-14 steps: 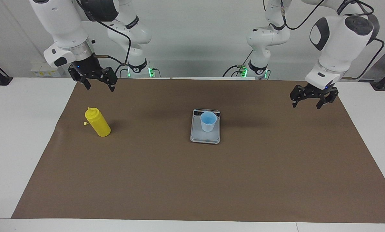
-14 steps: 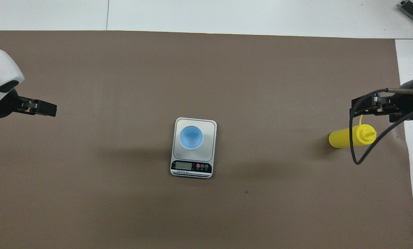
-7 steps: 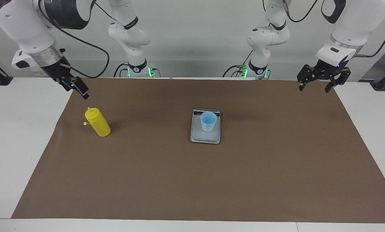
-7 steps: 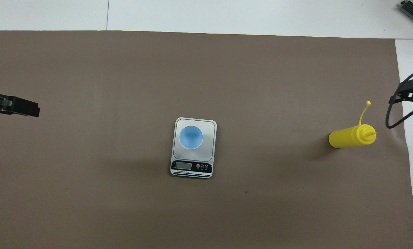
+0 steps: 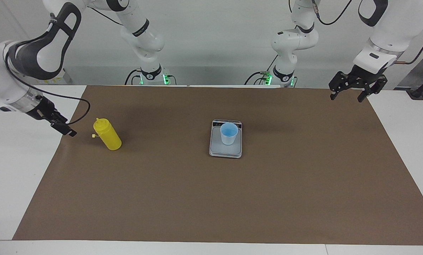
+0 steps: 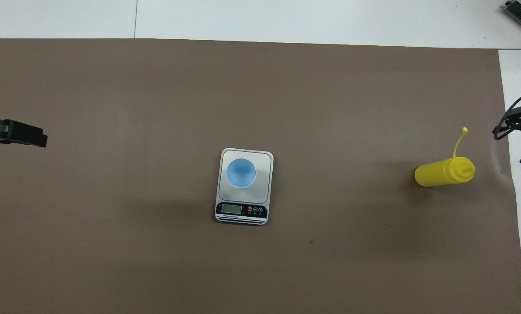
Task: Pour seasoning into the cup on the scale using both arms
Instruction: 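Lower the right gripper around the yellow squeeze bottle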
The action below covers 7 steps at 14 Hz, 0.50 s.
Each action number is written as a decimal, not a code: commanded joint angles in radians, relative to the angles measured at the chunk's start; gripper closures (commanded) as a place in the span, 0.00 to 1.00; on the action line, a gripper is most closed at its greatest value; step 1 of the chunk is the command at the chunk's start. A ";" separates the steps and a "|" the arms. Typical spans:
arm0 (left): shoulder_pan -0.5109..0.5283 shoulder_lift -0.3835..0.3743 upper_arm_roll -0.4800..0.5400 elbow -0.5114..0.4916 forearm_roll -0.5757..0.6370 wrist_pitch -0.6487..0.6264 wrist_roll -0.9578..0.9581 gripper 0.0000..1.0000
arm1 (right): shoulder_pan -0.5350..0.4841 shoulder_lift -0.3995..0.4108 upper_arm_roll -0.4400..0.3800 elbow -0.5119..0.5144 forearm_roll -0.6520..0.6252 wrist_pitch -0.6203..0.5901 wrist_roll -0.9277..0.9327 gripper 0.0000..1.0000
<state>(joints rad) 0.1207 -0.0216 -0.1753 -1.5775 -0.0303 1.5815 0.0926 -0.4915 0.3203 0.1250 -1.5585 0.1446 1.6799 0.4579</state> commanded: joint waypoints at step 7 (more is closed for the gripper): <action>0.010 -0.021 -0.004 -0.027 -0.005 -0.020 0.006 0.00 | -0.045 0.180 0.015 -0.029 0.206 -0.017 0.108 0.00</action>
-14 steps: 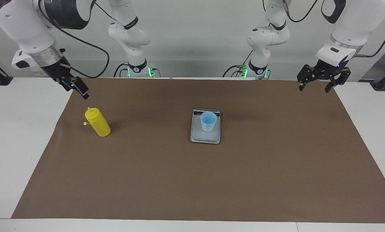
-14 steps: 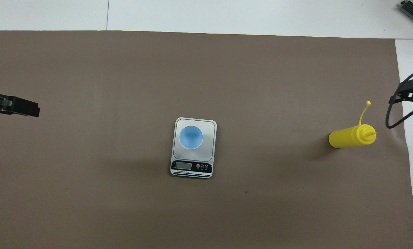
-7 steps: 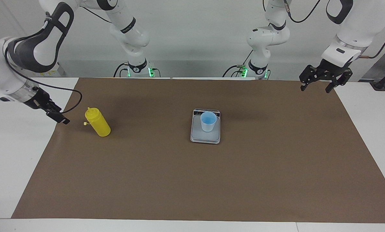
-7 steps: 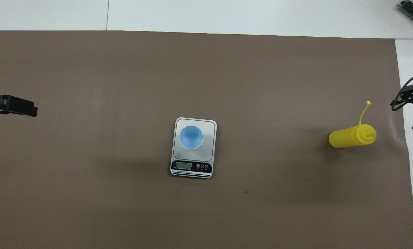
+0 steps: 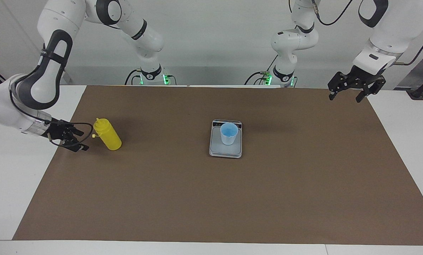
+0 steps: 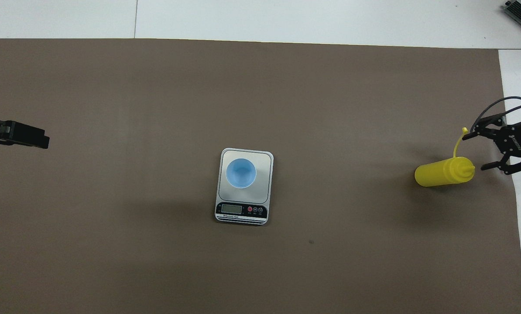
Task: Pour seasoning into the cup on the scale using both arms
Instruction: 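Lower the right gripper around the yellow squeeze bottle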
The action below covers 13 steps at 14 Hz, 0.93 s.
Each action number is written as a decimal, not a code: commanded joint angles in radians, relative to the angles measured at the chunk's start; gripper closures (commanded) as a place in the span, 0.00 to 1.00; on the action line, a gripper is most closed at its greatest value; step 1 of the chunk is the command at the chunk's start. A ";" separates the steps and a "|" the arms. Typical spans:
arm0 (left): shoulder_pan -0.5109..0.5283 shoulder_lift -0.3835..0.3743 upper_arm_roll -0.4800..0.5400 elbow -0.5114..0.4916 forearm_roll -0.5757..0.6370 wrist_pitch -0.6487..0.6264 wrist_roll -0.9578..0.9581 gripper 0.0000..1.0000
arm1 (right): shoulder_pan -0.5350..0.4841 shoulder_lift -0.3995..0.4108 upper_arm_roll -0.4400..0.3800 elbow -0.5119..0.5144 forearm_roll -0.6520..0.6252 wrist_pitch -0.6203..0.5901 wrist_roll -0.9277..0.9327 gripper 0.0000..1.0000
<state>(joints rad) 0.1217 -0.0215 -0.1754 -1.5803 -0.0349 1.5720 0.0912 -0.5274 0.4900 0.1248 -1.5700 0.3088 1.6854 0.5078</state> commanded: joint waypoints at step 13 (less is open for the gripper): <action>0.007 -0.023 -0.009 -0.030 0.033 0.008 -0.001 0.00 | -0.030 -0.093 0.019 -0.220 0.259 -0.132 0.245 1.00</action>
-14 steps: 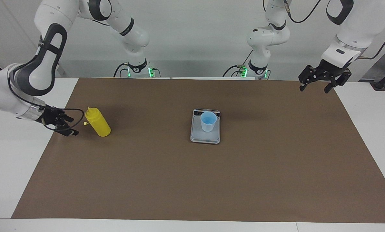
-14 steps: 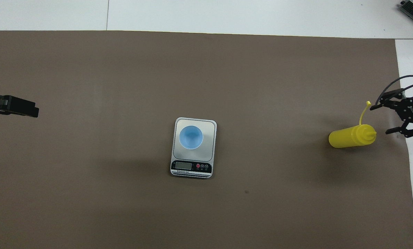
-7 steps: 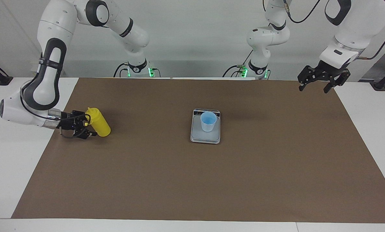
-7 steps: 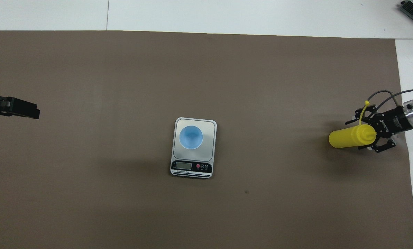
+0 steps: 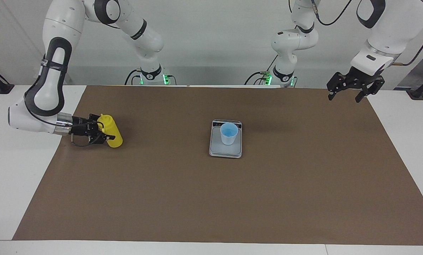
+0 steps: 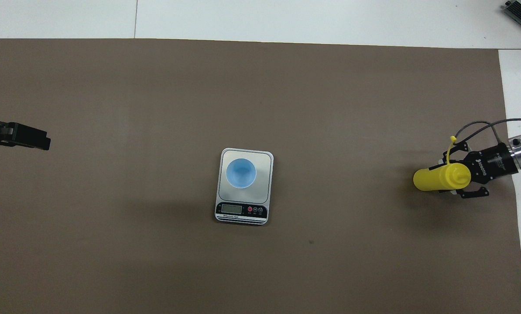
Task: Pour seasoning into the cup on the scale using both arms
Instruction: 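Grasp the yellow bottle with the right gripper and lift it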
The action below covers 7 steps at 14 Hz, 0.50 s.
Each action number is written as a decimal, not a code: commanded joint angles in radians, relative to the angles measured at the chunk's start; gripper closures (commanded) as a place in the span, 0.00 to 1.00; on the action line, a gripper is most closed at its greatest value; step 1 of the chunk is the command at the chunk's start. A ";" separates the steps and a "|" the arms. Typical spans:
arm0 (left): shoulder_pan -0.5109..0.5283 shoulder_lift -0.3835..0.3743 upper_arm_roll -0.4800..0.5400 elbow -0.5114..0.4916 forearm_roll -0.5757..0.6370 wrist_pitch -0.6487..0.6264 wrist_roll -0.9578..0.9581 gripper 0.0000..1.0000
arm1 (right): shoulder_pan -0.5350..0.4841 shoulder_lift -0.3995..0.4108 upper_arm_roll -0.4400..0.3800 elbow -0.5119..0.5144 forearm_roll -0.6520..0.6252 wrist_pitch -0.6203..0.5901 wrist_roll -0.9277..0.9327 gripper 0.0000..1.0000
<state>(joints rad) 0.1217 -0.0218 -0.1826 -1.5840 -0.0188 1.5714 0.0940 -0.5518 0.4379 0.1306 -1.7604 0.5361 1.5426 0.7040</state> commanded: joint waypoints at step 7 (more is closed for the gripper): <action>0.003 -0.024 -0.001 -0.028 0.017 0.005 -0.023 0.00 | 0.264 -0.232 0.014 -0.012 -0.052 0.180 0.559 1.00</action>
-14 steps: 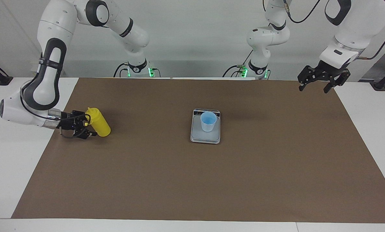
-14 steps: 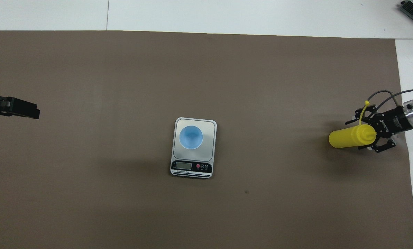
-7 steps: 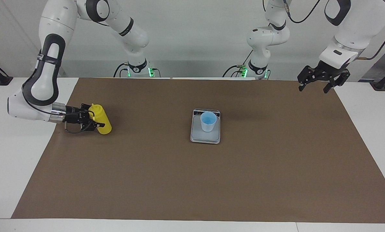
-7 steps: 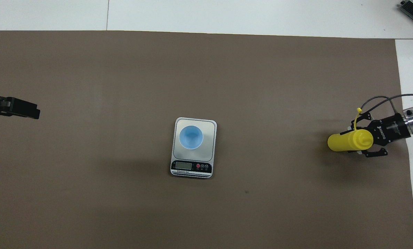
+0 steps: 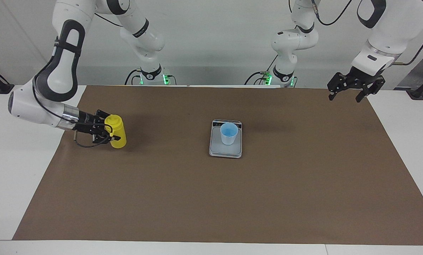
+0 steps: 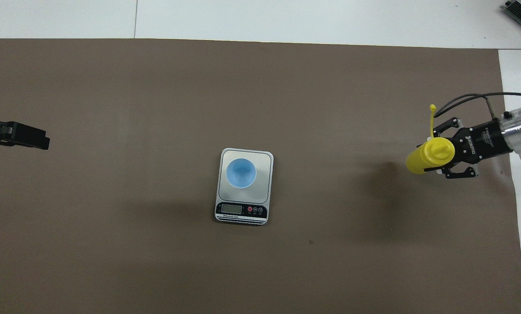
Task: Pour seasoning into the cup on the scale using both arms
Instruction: 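Grasp the yellow bottle with the right gripper and lift it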
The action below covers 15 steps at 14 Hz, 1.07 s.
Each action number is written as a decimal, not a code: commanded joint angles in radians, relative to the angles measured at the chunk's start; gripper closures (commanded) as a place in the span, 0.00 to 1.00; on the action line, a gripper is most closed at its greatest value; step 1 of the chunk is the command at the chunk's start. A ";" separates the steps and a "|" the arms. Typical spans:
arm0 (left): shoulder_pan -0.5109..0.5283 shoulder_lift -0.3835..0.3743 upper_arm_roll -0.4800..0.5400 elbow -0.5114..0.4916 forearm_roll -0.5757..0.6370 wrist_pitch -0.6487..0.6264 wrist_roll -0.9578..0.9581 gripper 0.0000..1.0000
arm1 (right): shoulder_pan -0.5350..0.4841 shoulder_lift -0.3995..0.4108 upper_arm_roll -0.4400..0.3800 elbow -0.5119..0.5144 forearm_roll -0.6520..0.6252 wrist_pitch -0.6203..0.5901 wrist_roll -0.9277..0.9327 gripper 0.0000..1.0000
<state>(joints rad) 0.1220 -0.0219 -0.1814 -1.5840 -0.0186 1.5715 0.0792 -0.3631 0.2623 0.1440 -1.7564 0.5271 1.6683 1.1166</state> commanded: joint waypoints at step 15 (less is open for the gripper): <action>0.007 -0.024 -0.001 -0.027 0.017 -0.002 -0.016 0.00 | 0.736 0.057 0.003 0.166 -0.829 0.222 1.029 1.00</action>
<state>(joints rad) 0.1223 -0.0221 -0.1792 -1.5840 -0.0185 1.5710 0.0742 0.3394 0.2861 0.1506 -1.6389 -0.2216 1.8909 2.1038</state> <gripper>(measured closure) 0.000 0.463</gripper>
